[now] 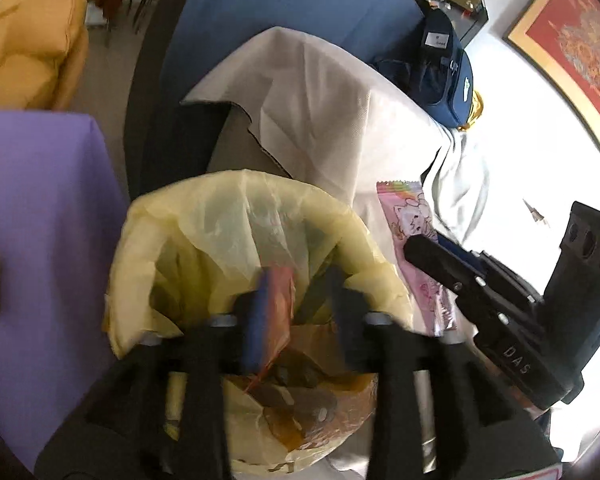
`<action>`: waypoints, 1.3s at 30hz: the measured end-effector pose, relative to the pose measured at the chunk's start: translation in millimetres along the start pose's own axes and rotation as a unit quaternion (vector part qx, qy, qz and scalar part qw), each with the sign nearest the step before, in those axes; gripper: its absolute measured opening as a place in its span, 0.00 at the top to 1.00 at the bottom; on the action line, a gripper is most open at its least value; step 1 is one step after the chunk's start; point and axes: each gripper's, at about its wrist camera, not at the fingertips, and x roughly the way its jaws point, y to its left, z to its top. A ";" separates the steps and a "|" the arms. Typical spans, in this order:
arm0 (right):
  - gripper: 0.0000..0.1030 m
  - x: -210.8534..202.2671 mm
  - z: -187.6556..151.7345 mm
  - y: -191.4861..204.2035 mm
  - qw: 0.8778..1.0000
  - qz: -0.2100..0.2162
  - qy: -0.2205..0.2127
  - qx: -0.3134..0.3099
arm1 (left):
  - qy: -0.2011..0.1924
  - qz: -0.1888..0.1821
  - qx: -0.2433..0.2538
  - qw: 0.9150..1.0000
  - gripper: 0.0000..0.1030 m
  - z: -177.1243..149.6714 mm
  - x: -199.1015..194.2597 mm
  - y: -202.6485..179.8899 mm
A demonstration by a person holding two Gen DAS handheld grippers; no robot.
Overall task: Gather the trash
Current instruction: 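Open the left tool over the bin while the right tool releases its pink wrapper, then move both tools back to the wrapper pile on the table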
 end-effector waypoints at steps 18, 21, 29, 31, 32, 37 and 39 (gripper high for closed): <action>0.83 68.5 -15.8 40.5 0.994 0.044 0.099 -0.021 | -0.089 0.169 0.012 0.982 0.43 -28.8 -91.9 26.2; 0.83 87.6 -28.6 27.1 0.990 0.024 0.141 0.001 | -0.102 0.175 0.011 0.979 0.40 -36.2 -109.3 29.8; 0.77 76.8 -34.3 21.1 0.991 0.018 0.134 0.017 | -0.117 0.198 0.006 0.973 0.39 -57.2 -143.2 44.0; 0.68 71.3 -30.0 20.0 0.991 0.024 0.127 0.025 | -0.120 0.201 -0.003 0.972 0.39 -61.2 -150.2 50.6; 0.65 67.5 -27.3 19.9 0.992 0.026 0.122 0.028 | -0.122 0.203 -0.006 0.972 0.38 -62.9 -153.0 52.9; 0.49 45.8 -14.8 19.7 0.994 0.024 0.095 0.037 | -0.132 0.202 -0.017 0.970 0.32 -73.1 -170.1 63.9; 0.48 37.4 -10.8 20.7 0.996 0.022 0.083 0.038 | -0.136 0.199 -0.018 0.970 0.32 -77.7 -178.2 67.3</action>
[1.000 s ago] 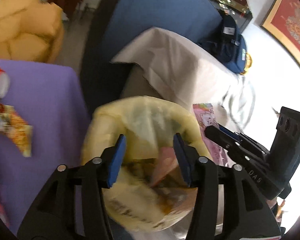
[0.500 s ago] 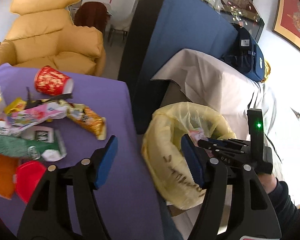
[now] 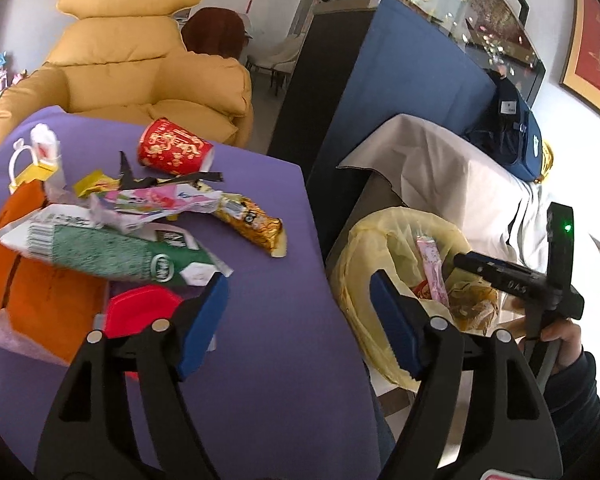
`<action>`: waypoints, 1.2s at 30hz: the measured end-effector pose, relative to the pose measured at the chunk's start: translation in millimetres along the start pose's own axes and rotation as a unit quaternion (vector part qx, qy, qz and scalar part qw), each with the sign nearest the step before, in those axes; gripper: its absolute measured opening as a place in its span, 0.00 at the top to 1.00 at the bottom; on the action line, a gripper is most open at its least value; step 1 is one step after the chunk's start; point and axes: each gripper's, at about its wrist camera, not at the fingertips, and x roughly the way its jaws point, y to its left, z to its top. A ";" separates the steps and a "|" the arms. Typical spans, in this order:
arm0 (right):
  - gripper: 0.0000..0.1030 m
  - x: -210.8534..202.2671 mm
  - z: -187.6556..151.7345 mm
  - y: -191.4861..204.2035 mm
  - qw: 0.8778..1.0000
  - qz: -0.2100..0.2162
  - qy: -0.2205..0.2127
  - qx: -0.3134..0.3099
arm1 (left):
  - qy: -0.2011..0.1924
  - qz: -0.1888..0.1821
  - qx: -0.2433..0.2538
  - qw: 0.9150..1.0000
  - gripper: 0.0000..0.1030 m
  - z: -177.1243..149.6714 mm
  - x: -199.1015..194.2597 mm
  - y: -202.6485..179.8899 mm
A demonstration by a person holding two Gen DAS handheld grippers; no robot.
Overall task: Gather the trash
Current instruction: 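Move both tools back to the wrapper pile on the table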
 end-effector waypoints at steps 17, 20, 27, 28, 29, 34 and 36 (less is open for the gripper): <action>0.48 -4.9 -12.4 126.1 0.990 0.108 0.014 -0.085 | -0.046 0.103 -0.033 0.993 0.32 -25.5 -74.5 83.6; 0.48 8.1 -20.4 151.3 0.988 0.113 0.027 -0.097 | -0.042 0.107 -0.045 0.992 0.32 -27.2 -81.2 98.6; 0.48 25.6 -36.0 185.6 0.983 0.128 0.045 -0.124 | -0.068 0.137 -0.090 0.984 0.32 -29.5 -99.8 131.1; 0.48 26.5 -37.6 187.4 0.982 0.131 0.048 -0.126 | -0.072 0.139 -0.093 0.983 0.32 -28.7 -102.1 134.4; 0.48 28.2 -39.3 188.6 0.982 0.133 0.051 -0.127 | -0.075 0.143 -0.093 0.982 0.32 -27.1 -105.2 138.7; 0.48 29.4 -43.3 186.4 0.983 0.126 0.049 -0.126 | -0.073 0.179 -0.082 0.978 0.32 -15.3 -103.9 150.6; 0.48 30.7 -43.2 184.8 0.984 0.121 0.049 -0.122 | -0.066 0.185 -0.085 0.977 0.32 -8.5 -95.0 157.0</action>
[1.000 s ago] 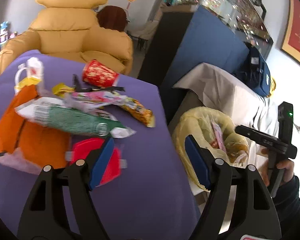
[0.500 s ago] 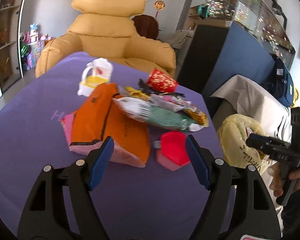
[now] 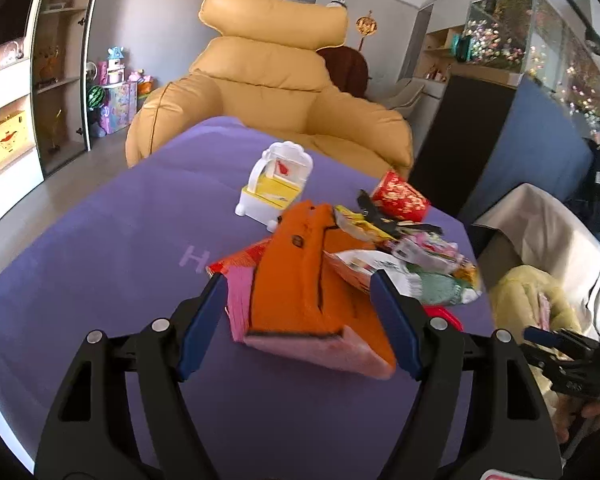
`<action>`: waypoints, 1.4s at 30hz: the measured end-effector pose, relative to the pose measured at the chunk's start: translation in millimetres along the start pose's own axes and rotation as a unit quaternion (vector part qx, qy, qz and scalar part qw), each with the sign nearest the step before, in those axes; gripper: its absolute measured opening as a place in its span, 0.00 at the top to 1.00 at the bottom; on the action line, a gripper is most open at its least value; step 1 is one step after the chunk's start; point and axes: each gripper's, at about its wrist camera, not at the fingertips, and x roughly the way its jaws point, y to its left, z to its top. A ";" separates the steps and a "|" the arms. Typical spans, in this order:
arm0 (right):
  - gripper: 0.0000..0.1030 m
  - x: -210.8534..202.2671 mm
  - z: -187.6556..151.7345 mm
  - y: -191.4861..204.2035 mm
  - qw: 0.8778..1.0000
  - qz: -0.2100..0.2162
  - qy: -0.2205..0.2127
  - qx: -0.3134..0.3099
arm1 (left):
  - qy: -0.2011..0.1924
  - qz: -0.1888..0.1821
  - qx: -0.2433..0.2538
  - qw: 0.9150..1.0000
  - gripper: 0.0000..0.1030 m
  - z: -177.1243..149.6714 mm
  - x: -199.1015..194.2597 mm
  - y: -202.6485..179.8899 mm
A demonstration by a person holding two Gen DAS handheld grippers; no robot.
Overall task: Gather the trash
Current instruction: 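Move both tools back to the wrapper pile on the table, then grasp a pink Kleenex packet with the left tool while the right tool grasps a yellow snack wrapper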
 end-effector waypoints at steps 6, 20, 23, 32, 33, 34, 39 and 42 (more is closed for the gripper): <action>0.48 2.9 0.0 5.8 1.000 -0.007 0.010 -0.007 | 0.036 0.005 0.014 0.999 0.45 12.3 42.8 -7.3; 0.48 15.1 59.4 21.2 0.996 0.085 -0.009 -0.030 | 0.051 -0.008 0.016 0.999 0.79 -7.0 7.7 11.8; 0.48 29.6 84.4 21.9 0.997 0.077 -0.015 -0.027 | 0.041 -0.022 0.014 0.999 0.64 -0.7 -4.2 12.8; 0.48 41.6 106.8 -21.3 0.999 -0.006 -0.045 0.000 | 0.043 -0.163 0.069 0.983 0.55 44.6 12.2 -40.6; 0.48 40.3 106.1 -29.4 0.999 -0.012 -0.051 0.005 | 0.057 -0.181 0.084 0.978 0.55 49.1 24.8 -52.9; 0.48 39.9 105.3 -37.4 0.998 -0.018 -0.054 0.010 | 0.066 -0.188 0.096 0.975 0.55 51.1 33.7 -62.3; 0.48 43.4 99.7 -68.9 0.998 -0.015 -0.040 0.045 | 0.126 -0.189 0.148 0.963 0.55 61.8 94.7 -106.2; 0.48 38.9 93.7 -75.1 0.998 -0.021 -0.046 0.037 | 0.180 -0.179 0.155 0.955 0.55 61.0 130.4 -118.5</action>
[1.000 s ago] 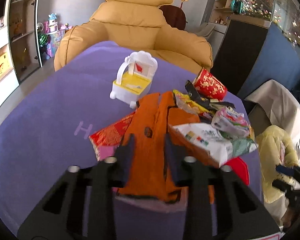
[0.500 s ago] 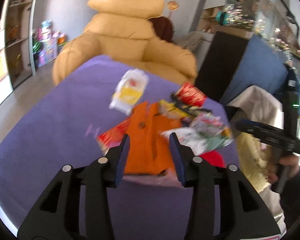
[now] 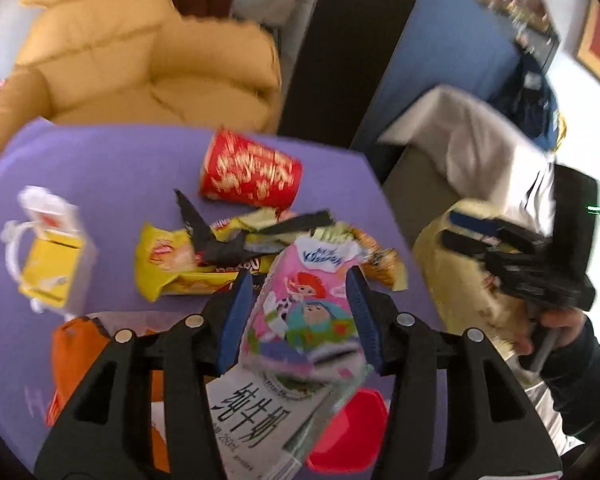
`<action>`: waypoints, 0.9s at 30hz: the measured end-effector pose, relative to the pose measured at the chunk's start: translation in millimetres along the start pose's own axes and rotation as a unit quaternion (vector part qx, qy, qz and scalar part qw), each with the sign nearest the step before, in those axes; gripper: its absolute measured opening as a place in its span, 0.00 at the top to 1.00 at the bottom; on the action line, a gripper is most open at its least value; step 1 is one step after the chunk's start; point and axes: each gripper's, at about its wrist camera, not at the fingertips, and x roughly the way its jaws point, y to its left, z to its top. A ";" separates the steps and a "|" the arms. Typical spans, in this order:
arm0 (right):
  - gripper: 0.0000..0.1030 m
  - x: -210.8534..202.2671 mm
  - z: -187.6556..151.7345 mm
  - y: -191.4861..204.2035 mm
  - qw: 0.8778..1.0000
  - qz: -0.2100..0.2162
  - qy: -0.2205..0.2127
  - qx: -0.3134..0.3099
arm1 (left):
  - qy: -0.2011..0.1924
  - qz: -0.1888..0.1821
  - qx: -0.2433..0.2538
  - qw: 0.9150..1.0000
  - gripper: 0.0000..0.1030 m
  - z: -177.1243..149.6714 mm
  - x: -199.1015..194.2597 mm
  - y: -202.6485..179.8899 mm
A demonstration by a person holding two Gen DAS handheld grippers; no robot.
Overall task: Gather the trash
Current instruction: 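Grasp a pink Kleenex packet with the left tool while the right tool grasps a yellow snack wrapper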
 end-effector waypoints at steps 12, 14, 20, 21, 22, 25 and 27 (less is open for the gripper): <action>0.48 18.1 0.6 18.0 0.998 0.041 0.023 -0.043 | 0.053 0.001 0.007 0.999 0.97 -23.6 3.5 -4.2; 0.48 25.3 4.2 28.0 0.996 0.049 0.032 -0.062 | 0.044 0.007 -0.001 0.999 0.97 -30.0 -6.2 1.8; 0.48 58.0 17.3 49.2 0.992 0.074 0.066 -0.076 | 0.025 0.049 0.001 0.998 0.97 -56.2 -34.3 18.6; 0.48 64.7 19.5 50.7 0.992 0.070 0.069 -0.077 | 0.024 0.052 -0.002 0.998 0.97 -60.4 -39.3 21.8; 0.48 71.7 21.3 51.7 0.992 0.065 0.072 -0.078 | 0.022 0.054 -0.004 0.998 0.97 -63.2 -43.0 24.2; 0.48 95.5 27.0 51.6 0.992 0.052 0.088 -0.078 | 0.015 0.062 -0.010 0.998 0.96 -72.4 -54.8 28.7; 0.48 111.7 27.9 48.3 0.990 0.055 0.109 -0.067 | 0.012 0.060 -0.015 0.998 0.96 -77.8 -61.2 32.6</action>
